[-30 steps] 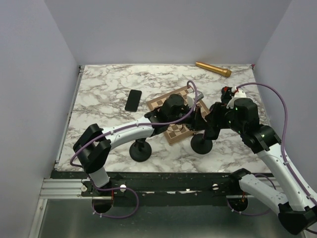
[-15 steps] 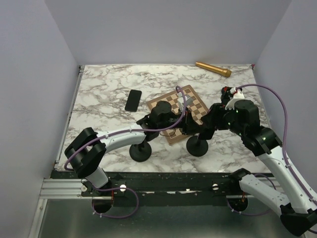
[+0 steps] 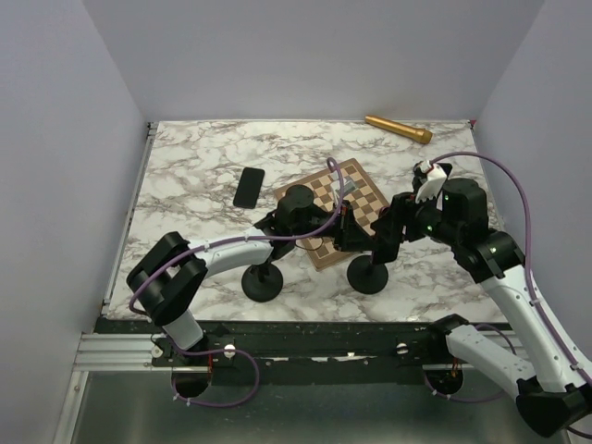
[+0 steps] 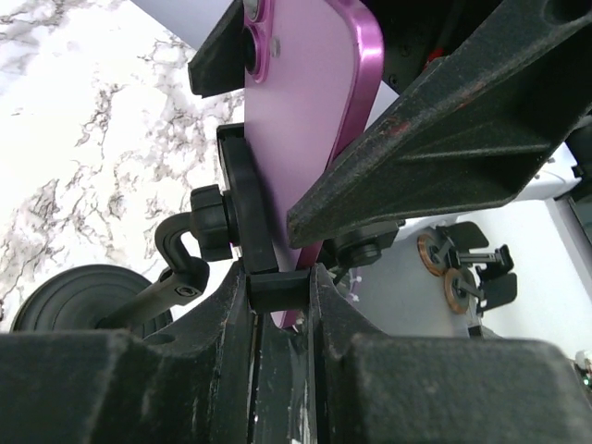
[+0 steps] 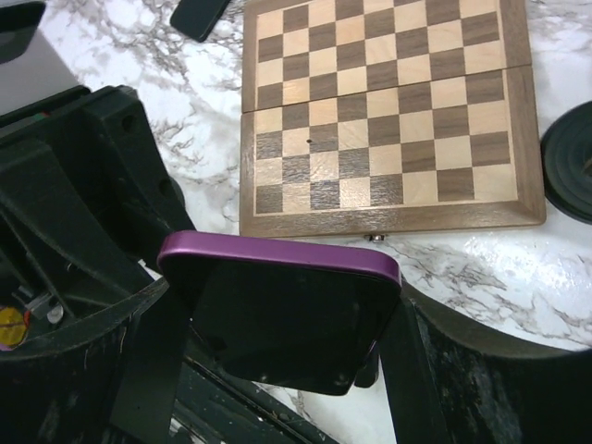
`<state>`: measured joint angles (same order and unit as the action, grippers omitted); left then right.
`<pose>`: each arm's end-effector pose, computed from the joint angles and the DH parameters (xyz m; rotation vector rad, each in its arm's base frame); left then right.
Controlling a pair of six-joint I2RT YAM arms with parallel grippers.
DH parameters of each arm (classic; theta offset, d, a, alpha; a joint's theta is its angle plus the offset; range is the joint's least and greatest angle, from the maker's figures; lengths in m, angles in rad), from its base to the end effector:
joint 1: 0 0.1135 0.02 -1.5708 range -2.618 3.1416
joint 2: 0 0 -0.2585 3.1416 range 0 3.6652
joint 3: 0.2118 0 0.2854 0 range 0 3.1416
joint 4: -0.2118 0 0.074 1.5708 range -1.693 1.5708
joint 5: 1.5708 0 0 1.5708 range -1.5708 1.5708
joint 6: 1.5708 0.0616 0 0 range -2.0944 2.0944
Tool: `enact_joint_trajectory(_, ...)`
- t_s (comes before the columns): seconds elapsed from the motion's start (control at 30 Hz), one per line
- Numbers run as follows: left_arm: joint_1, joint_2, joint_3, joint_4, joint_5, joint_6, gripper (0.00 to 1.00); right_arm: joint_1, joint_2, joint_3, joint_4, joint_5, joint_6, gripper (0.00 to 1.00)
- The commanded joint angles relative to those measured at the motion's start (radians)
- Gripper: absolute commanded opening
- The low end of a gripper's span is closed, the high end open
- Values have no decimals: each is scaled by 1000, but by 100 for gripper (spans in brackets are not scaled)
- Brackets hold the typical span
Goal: Remove the phone from the phone stand
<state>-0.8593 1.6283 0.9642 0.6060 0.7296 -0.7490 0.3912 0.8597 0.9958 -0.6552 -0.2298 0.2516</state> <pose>0.2374 -0.3383 0.2399 0.7645 1.8031 -1.7403 0.2127 0.1029 0.3402 -0.2912 2.1171 0.6244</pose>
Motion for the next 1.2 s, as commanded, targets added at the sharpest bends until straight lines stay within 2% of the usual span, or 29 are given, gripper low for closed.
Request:
enact_joint_trajectory(0.0,14,46,5,38,91,-28,0,12,-22,49,60,-356,-34,1)
enact_joint_trajectory(0.27,13,70,21,21,63,-19,0,11,-56,11,176,-484,64,0)
enact_joint_trajectory(0.4,10,51,26,-20,44,8,0,12,-39,30,100,-326,40,1)
enact_joint_trajectory(0.47,4,35,38,-70,21,30,0,11,-22,34,62,-172,50,1)
enact_joint_trajectory(0.5,-1,26,43,-96,3,35,0,12,-19,33,50,-144,47,2)
enact_joint_trajectory(0.53,-6,21,46,-106,-8,37,0,11,-18,31,38,-98,56,11)
enact_joint_trajectory(0.57,-13,14,49,-111,-23,41,0,11,-18,29,31,-74,68,24)
enact_joint_trajectory(0.63,-30,-4,55,-134,-66,50,0,12,-16,37,7,-69,72,34)
enact_joint_trajectory(0.73,-52,-21,87,-209,-138,69,0,12,-21,48,-32,-6,90,63)
enact_joint_trajectory(0.83,-68,-34,102,-246,-192,88,0,11,-29,56,-81,33,96,83)
enact_joint_trajectory(1.0,-81,-42,123,-300,-243,109,0,11,-68,56,-116,68,109,100)
enact_joint_trajectory(1.17,-86,-35,161,-378,-278,118,0,12,-88,70,-150,124,111,100)
